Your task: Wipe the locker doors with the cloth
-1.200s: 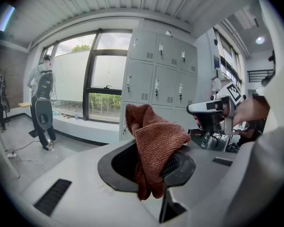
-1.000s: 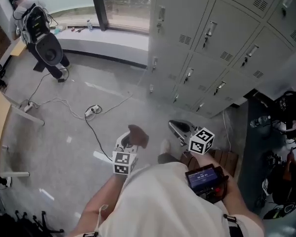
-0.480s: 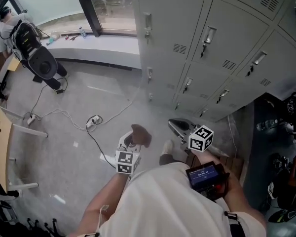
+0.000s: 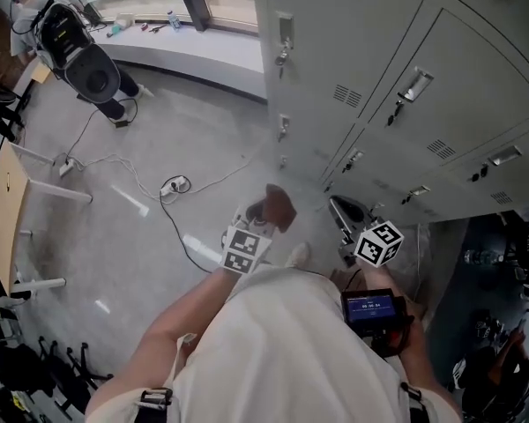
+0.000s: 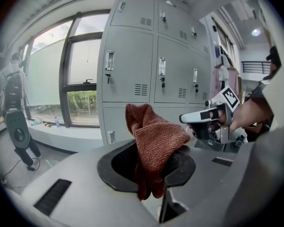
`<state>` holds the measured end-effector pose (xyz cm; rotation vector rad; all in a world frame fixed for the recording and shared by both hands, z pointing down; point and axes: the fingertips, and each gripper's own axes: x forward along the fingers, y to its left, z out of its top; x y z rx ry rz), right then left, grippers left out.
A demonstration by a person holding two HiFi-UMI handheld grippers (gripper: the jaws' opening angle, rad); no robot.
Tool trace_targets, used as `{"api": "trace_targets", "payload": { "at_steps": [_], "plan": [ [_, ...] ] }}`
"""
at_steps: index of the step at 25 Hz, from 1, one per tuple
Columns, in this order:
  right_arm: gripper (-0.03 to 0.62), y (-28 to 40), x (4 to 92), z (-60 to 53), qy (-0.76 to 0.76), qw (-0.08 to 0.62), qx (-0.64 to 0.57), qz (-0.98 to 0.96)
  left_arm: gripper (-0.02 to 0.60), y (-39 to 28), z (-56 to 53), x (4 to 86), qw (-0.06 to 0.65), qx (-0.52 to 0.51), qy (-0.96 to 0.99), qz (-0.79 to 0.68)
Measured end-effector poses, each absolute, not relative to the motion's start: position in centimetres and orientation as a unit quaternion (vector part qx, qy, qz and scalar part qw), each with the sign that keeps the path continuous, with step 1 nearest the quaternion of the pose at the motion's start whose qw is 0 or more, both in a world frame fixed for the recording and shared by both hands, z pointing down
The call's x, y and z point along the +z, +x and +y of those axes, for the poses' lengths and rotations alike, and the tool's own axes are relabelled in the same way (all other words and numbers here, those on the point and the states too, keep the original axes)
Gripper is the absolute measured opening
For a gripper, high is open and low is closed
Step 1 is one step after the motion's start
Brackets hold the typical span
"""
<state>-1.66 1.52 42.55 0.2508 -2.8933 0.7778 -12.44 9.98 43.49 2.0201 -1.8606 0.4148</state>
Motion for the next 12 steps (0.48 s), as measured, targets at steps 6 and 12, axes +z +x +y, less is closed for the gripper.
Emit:
{"api": "trace_targets", "payload": {
  "at_steps": [6, 12],
  "plan": [
    [0.02, -1.4, 44.1, -1.7, 0.121, 0.068, 0.275, -0.951, 0.077, -13.9, 6.8, 44.3, 0.187, 0.163, 0.726, -0.642],
    [0.02, -0.8, 45.3, -2.8, 0.186, 0.065, 0.284, -0.938, 0.077, -12.9, 4.3, 47.2, 0.211, 0.183, 0.769, -0.575]
  ]
}}
